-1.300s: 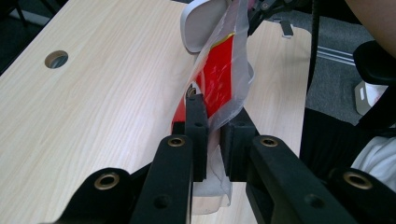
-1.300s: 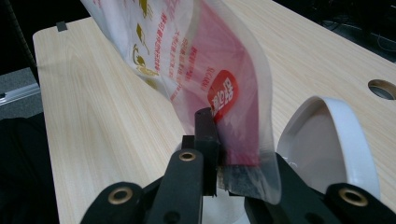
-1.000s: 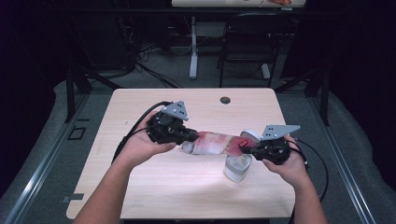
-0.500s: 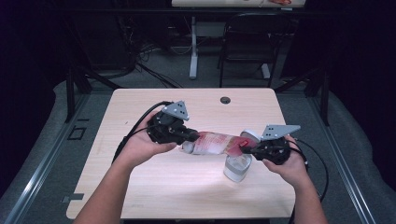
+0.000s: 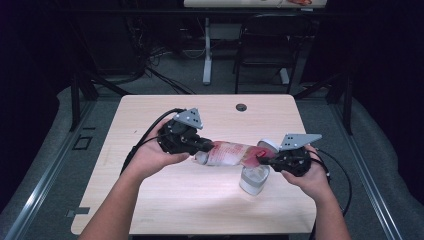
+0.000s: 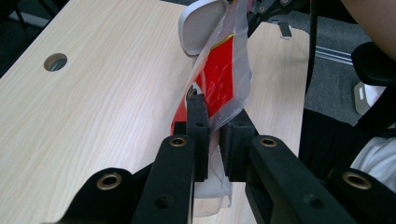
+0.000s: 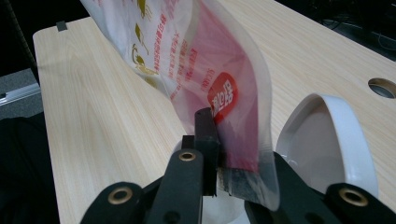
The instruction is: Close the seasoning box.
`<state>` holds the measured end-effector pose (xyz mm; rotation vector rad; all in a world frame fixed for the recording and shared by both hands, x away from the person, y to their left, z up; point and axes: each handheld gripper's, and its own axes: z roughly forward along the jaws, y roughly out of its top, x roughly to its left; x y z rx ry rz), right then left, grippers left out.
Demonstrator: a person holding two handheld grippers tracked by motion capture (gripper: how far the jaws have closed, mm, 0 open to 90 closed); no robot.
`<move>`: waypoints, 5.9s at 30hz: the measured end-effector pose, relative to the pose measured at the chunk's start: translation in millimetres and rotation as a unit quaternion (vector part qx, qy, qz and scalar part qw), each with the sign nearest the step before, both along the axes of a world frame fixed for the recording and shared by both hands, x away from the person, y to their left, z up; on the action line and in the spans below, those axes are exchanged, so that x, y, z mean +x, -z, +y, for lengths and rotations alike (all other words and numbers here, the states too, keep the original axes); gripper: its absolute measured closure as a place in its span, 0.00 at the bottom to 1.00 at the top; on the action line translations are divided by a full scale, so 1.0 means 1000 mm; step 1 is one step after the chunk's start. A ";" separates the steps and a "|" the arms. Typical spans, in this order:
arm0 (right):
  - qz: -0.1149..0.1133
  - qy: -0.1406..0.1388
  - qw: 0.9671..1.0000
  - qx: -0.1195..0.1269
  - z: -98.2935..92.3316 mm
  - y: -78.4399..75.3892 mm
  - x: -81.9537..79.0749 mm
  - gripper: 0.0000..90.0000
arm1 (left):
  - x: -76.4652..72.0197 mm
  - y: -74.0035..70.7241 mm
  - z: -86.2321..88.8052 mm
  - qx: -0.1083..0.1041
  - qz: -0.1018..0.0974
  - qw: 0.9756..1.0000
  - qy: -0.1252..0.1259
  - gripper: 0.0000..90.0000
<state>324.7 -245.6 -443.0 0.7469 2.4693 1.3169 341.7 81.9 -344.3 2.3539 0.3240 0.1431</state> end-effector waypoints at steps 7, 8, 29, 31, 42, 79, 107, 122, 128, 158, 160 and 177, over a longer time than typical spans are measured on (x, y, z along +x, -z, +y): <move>0.000 0.000 1.000 0.002 -0.001 0.001 0.000 0.97 | 0.001 0.000 -0.001 -0.002 -0.001 1.000 0.000 0.93; 0.000 0.001 1.000 0.002 -0.001 0.001 0.000 0.97 | 0.001 -0.001 -0.001 -0.002 -0.001 1.000 0.001 0.93; 0.002 0.000 1.000 -0.001 -0.001 0.002 0.001 0.97 | -0.001 -0.004 -0.006 0.004 -0.005 1.000 0.004 0.93; 0.003 -0.001 1.000 0.000 -0.002 0.002 0.001 0.97 | 0.000 -0.004 -0.006 0.004 -0.005 1.000 0.005 0.93; 0.005 -0.001 1.000 0.000 -0.003 0.002 0.001 0.97 | -0.001 -0.004 -0.007 0.001 -0.005 1.000 0.006 0.93; 0.018 -0.009 1.000 0.003 -0.009 0.000 0.000 0.98 | -0.001 -0.007 -0.012 -0.003 -0.005 1.000 0.009 0.93; 0.025 -0.015 1.000 0.002 -0.014 0.000 0.000 0.98 | -0.003 -0.011 -0.019 0.001 -0.009 1.000 0.014 0.93; 0.039 -0.022 0.999 0.004 -0.016 -0.001 -0.001 0.99 | -0.003 -0.012 -0.020 0.000 -0.008 1.000 0.018 0.92; 0.040 -0.022 0.999 0.005 -0.016 -0.001 -0.001 0.99 | -0.003 -0.012 -0.020 -0.001 -0.009 1.000 0.017 0.92; 0.041 -0.022 0.999 0.004 -0.016 0.000 -0.001 0.99 | -0.004 -0.012 -0.020 -0.002 -0.010 1.000 0.017 0.92; 0.041 -0.022 0.999 0.004 -0.015 0.000 -0.001 0.99 | -0.004 -0.012 -0.020 -0.002 -0.011 1.000 0.017 0.92; 0.043 -0.025 0.999 0.005 -0.015 0.000 -0.001 0.99 | -0.004 -0.013 -0.020 -0.002 -0.011 1.000 0.018 0.92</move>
